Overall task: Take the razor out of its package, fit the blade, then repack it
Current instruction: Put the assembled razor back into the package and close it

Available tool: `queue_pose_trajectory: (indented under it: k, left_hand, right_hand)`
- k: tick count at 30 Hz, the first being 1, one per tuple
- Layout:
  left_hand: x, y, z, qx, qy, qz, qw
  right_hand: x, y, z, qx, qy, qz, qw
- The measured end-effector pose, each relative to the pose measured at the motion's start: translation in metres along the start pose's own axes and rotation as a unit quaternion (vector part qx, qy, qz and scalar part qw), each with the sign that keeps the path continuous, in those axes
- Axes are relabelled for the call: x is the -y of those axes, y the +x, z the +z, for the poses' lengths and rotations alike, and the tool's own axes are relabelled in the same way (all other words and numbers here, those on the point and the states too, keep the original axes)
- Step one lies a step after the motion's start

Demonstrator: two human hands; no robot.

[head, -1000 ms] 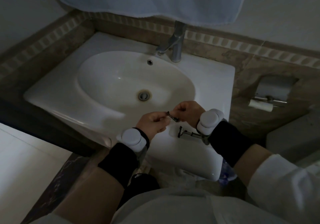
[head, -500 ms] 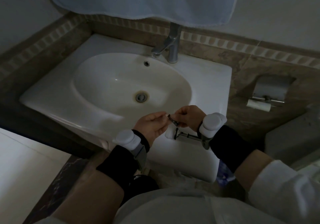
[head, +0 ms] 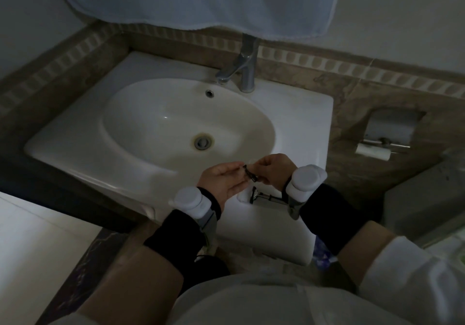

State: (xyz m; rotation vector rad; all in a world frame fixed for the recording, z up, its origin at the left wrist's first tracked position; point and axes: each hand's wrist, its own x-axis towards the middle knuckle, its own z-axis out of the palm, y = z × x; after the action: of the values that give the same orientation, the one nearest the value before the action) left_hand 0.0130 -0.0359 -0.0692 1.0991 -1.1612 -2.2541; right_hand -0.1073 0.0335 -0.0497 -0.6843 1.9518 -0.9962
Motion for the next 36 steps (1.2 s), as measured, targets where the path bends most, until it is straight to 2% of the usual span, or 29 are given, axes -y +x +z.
queue_pose_trajectory:
  k: [9,36]
  left_hand:
    - [-0.0026,-0.0046,0.0043,-0.007,0.005,0.013,1.0]
    - [-0.0021,-0.0042,0.0047,-0.027,-0.016,0.025,0.999]
  right_hand:
    - [0.0008,0.0008,0.0053,-0.01,0.005,-0.002,1.0]
    - [0.0083,-0.0026,0.0085,-0.033,-0.092,-0.038,0.994]
